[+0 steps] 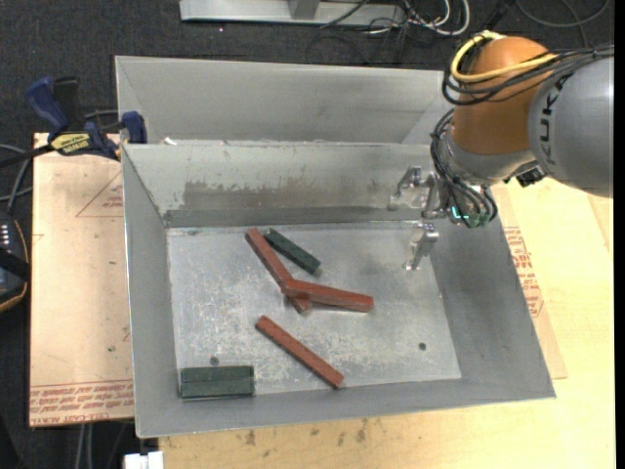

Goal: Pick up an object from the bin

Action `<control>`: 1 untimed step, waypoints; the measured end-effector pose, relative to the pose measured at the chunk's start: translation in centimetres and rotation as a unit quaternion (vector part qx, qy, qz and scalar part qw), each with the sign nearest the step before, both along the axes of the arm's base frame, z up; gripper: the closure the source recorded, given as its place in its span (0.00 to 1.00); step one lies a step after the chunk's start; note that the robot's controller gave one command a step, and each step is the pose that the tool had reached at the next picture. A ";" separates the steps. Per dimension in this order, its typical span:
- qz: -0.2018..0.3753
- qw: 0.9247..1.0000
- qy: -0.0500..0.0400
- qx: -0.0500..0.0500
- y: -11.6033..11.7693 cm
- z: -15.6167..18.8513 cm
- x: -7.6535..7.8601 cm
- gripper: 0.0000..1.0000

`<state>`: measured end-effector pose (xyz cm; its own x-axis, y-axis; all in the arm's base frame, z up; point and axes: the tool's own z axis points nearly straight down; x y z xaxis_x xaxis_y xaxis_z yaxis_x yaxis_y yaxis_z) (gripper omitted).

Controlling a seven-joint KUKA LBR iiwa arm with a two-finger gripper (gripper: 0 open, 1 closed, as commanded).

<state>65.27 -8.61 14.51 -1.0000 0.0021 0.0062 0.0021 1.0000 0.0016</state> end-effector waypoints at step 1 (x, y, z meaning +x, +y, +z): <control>0.001 1.000 -0.004 0.000 0.0 0.5 0.2 0.00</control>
Offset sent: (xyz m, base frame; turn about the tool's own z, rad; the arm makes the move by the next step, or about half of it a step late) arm -0.0445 0.0646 -0.0448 -0.0093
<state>65.46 -8.60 15.04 -1.0000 0.0009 -0.0019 0.0009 1.0000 0.0007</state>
